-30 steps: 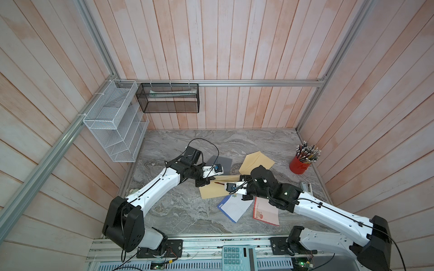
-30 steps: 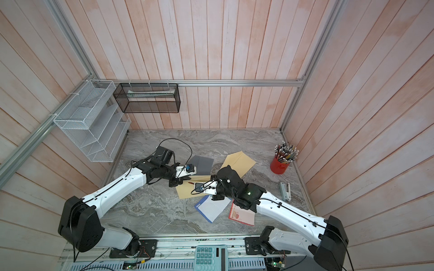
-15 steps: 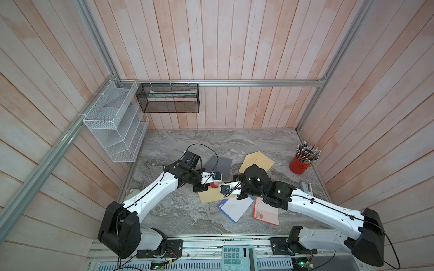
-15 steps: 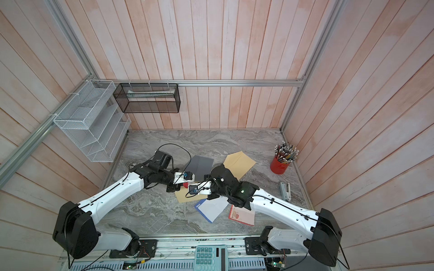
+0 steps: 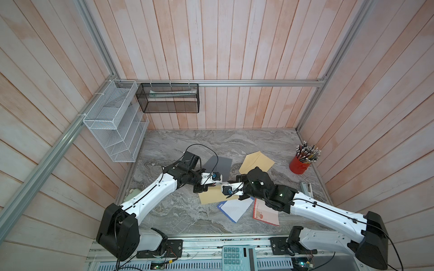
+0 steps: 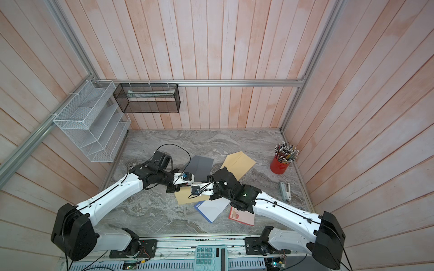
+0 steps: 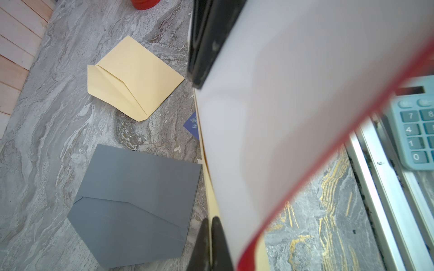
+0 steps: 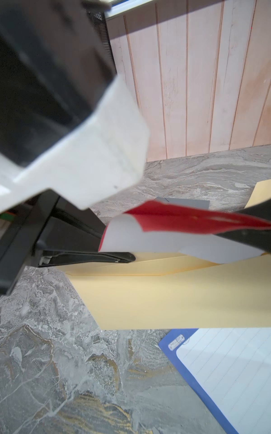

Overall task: Fold the letter paper in half and place it into the envelope
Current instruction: Place the letter paper in the envelope.

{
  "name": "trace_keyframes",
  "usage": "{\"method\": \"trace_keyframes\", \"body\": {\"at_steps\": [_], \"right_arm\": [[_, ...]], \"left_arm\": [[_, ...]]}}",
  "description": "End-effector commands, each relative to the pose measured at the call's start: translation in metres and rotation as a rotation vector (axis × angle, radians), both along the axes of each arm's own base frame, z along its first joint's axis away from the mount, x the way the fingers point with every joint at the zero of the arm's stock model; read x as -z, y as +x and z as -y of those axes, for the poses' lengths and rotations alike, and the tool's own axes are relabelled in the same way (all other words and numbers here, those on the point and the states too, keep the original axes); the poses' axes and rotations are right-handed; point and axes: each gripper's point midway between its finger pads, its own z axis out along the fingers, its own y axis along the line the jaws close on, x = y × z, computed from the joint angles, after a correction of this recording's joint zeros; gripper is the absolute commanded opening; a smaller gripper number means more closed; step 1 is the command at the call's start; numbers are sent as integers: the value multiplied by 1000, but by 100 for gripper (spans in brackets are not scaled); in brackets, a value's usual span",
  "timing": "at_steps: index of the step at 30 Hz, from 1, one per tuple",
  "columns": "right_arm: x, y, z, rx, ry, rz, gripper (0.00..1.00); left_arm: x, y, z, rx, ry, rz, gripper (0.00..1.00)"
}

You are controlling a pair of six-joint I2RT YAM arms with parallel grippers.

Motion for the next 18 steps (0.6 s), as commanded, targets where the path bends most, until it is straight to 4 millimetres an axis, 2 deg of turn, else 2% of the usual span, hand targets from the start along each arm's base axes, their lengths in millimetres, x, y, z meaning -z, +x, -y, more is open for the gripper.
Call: {"method": "trace_keyframes", "body": {"at_steps": [1,18], "right_arm": [[10,-3,6,12,-31,-25,0],[31,-5,18,59,-113,-81,0]], "left_arm": [[-6,-6,4,30,-39,10,0],[-12,-6,8,37,-66,6,0]]}}
